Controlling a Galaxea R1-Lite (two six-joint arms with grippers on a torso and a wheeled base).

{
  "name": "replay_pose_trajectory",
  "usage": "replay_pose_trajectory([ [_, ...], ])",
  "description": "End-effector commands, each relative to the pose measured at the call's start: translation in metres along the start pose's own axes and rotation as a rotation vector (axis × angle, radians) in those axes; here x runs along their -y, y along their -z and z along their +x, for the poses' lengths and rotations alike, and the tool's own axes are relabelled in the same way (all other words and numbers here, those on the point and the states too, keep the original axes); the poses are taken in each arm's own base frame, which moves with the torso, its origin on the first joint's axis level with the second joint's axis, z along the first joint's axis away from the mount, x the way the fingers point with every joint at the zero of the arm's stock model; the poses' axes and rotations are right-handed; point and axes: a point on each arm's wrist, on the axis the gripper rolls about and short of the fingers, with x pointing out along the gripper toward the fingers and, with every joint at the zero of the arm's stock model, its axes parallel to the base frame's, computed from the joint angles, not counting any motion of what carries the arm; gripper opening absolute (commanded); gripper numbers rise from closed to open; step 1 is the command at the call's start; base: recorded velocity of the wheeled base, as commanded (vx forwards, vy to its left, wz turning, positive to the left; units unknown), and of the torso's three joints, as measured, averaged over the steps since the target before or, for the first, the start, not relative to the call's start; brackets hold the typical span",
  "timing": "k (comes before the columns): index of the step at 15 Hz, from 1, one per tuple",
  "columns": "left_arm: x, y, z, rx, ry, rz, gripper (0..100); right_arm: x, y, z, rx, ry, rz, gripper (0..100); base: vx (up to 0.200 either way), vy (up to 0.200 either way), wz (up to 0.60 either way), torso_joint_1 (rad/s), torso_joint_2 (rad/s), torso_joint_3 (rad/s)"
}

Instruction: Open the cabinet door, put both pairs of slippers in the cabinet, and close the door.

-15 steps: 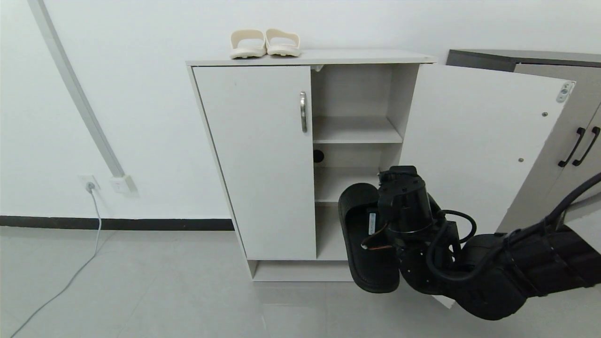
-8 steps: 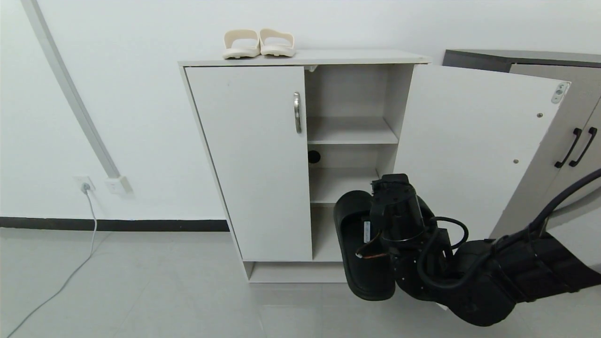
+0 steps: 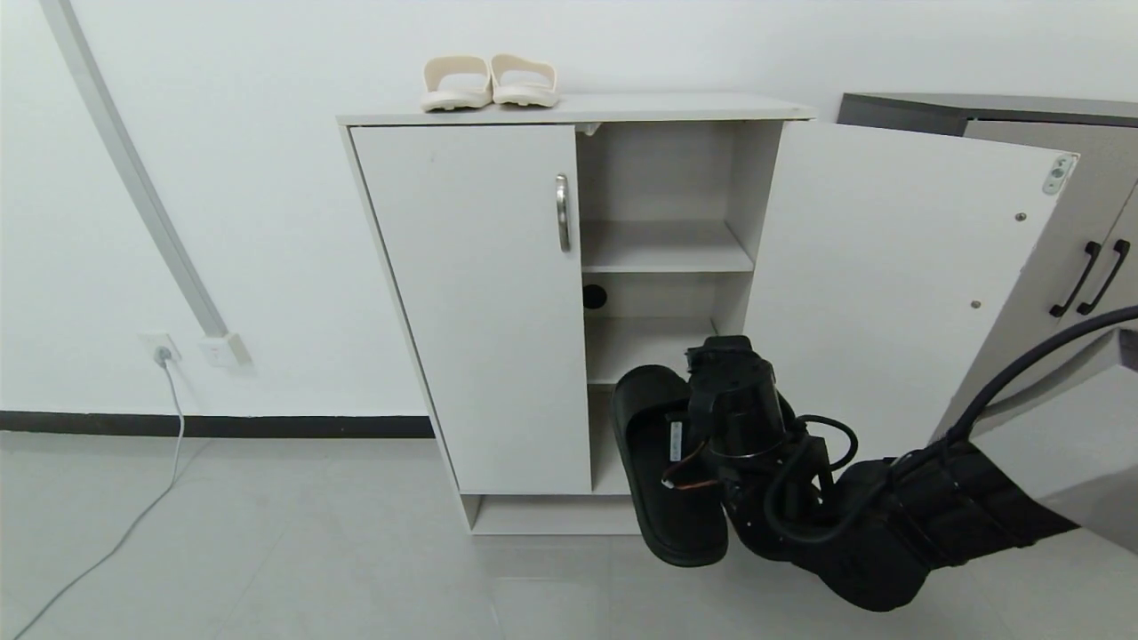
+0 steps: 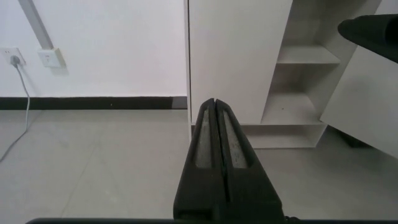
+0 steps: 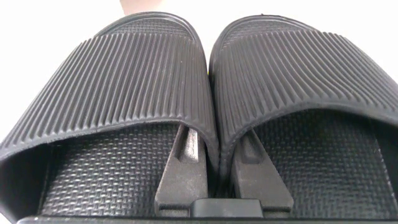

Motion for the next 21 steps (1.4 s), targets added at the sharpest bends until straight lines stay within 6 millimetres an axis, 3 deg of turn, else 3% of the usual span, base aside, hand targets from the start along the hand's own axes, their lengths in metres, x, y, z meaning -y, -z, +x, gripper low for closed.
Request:
replay_pose_trajectory([
  [1,0.000,0.000,0.000,-0.002,-0.001,0.000,0,-0.002,0.008,0.004,-0.016,0.002,-0.012,0,0.000,0.000,0.00,0.000,0.00,0.000],
  [9,0.000,0.000,0.000,-0.004,0.001,0.000,0,-0.010,0.021,0.010,-0.037,-0.004,-0.036,0,0.000,0.000,0.00,0.000,0.00,-0.014],
  [14,0.000,0.000,0.000,-0.005,0.001,0.000,0,-0.018,0.025,0.024,-0.034,0.000,-0.032,0,0.000,0.000,0.00,0.007,0.00,-0.183],
  [21,0.000,0.000,0.000,-0.005,0.001,0.000,0,-0.017,0.030,0.029,-0.041,0.009,-0.038,0,0.000,0.000,0.00,0.002,0.00,-0.196],
])
